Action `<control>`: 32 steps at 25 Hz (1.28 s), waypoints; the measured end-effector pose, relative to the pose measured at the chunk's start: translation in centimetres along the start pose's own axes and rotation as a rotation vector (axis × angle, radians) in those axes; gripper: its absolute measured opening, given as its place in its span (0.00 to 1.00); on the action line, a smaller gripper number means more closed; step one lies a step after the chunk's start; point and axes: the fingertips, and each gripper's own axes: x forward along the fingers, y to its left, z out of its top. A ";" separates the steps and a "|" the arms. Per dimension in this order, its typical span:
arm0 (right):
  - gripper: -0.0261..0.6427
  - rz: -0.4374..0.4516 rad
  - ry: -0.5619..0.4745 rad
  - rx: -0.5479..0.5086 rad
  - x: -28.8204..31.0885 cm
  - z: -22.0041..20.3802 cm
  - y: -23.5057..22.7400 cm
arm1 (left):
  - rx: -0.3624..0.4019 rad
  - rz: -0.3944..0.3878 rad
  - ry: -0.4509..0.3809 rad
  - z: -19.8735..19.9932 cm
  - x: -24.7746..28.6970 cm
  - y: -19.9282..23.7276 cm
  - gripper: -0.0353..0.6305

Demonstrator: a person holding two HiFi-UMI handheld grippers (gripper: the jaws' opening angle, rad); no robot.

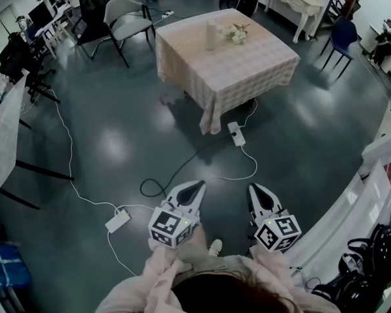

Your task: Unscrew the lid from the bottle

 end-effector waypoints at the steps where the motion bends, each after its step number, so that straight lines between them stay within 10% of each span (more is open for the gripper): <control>1: 0.06 -0.001 0.000 -0.006 -1.4 -0.5 0.4 | 0.013 0.000 0.004 -0.3 -0.7 -1.3 0.09; 16: 0.06 -0.023 -0.064 0.017 -12.8 -3.3 2.7 | 0.000 0.045 -0.022 -3.1 -8.7 -10.2 0.09; 32: 0.06 -0.039 -0.060 -0.024 -3.0 1.2 -1.9 | 0.068 0.041 0.002 0.7 1.4 -2.5 0.09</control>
